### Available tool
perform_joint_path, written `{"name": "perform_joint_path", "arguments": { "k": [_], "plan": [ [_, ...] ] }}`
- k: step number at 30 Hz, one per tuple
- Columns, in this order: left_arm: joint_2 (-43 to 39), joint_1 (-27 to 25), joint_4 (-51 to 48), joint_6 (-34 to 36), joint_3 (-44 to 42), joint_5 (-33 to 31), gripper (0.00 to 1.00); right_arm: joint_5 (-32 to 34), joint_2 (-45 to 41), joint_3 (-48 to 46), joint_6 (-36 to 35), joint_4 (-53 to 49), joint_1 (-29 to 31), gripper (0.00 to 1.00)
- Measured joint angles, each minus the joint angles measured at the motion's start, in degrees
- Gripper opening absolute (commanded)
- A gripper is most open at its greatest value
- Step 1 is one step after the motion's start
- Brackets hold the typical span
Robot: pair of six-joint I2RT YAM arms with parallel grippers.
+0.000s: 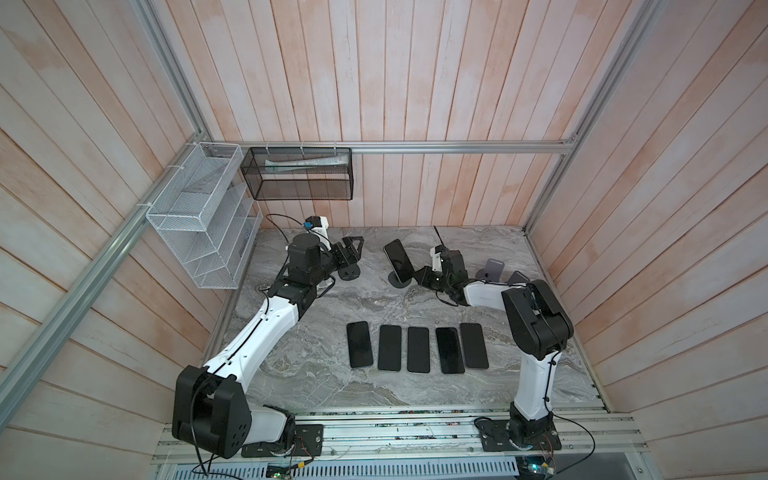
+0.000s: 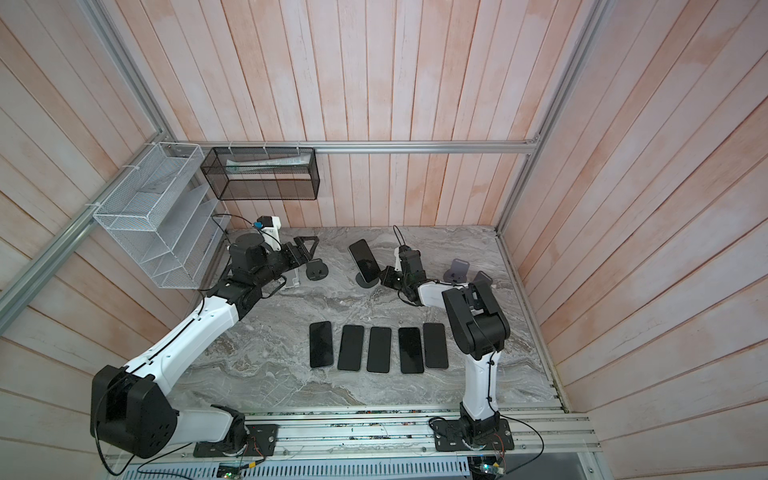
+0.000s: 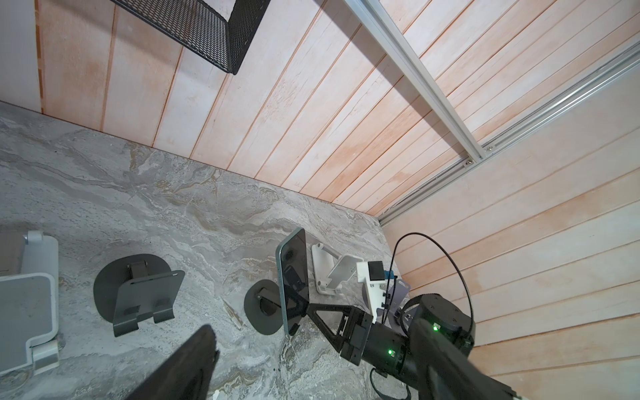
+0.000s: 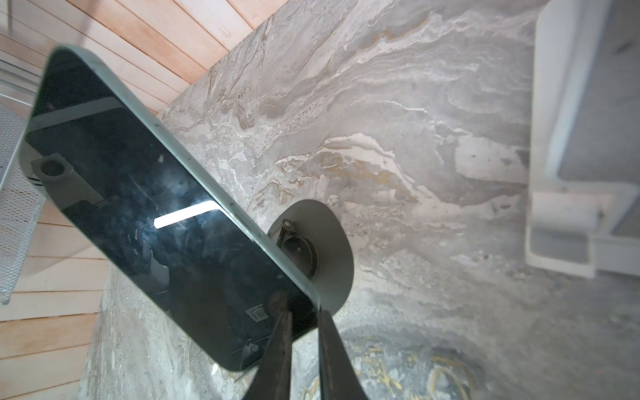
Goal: Remove the phone from the phone stand
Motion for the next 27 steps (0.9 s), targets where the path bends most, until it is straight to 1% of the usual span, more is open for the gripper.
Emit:
{"name": "perform_joint_path", "arguments": {
  "k": [10, 17, 27],
  "plan": [
    [0.1, 0.0, 0.1, 0.0, 0.0, 0.2, 0.9, 0.1, -0.2, 0.0, 0.3, -0.7, 3.5, 0.16],
    [0.1, 0.0, 0.1, 0.2, 0.0, -0.1, 0.9, 1.6, -0.4, 0.1, 0.2, -1.2, 6.4, 0.16],
    [0.1, 0.3, 0.1, 0.6, 0.0, -0.5, 0.9, 1.8, -1.9, -0.8, 0.3, -2.5, 8.2, 0.17]
  ]
}}
